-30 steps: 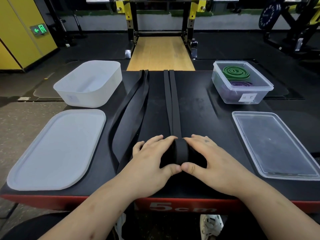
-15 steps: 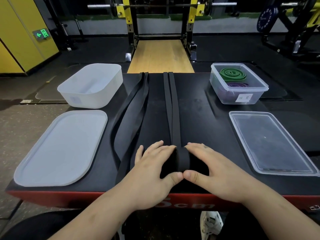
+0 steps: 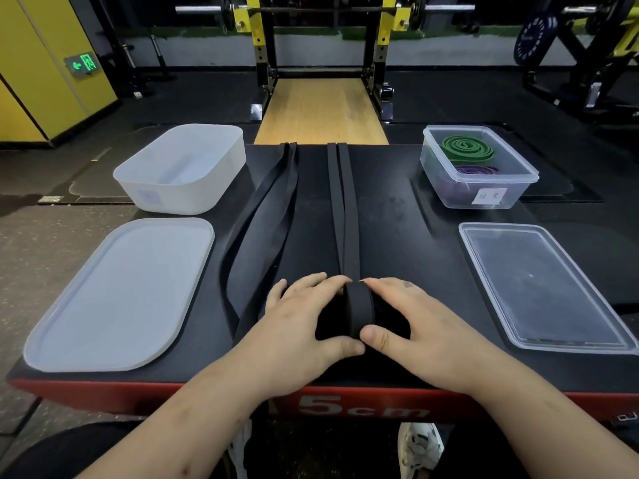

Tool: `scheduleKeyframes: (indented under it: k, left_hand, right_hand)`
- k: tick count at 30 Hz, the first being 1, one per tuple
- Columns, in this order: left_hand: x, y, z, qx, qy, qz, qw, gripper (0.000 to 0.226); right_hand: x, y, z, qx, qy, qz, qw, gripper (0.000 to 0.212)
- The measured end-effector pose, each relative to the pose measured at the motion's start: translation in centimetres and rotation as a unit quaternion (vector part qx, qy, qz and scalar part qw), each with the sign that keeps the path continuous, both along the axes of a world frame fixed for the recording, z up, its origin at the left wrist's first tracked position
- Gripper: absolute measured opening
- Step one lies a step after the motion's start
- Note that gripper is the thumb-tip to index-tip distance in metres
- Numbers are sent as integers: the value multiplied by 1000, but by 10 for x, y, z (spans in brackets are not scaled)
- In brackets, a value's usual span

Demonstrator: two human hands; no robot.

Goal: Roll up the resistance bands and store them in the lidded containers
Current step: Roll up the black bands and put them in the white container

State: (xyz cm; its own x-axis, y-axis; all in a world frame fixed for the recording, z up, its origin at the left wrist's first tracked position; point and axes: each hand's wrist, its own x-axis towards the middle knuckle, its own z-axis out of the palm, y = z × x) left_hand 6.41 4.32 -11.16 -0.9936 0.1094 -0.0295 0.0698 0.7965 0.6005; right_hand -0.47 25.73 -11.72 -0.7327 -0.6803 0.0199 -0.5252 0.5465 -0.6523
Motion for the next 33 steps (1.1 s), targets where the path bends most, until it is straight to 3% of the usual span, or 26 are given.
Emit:
scheduleKeyframes:
  k: [3,5,10,16,24,33]
  left_hand:
    - [-4,-1,1,-11,8,0,1000,74]
    - [-5,0,2,-6,0,-1,1000,71]
    - [1,-2,-1,8,7,-34,999,60]
    - [1,-1,-4,6,5,-30,1000,70]
    - [1,1,-1,6,-23,-19,1000,84]
    - [-9,8,1,-25,-11,-28,999,76]
  right_hand:
    - [1,4,-1,6,-20,0,1000,73]
    - [-2,4,0,10,-18,-8,1000,78]
    - [-3,6,1,9,-6,-3,1000,63]
    - [-4,9,-5,-1,2,1,1000,74]
    - [-4,8,0,25,-21,-2,999,50]
    - [-9,11,1,33,-24,7,999,95]
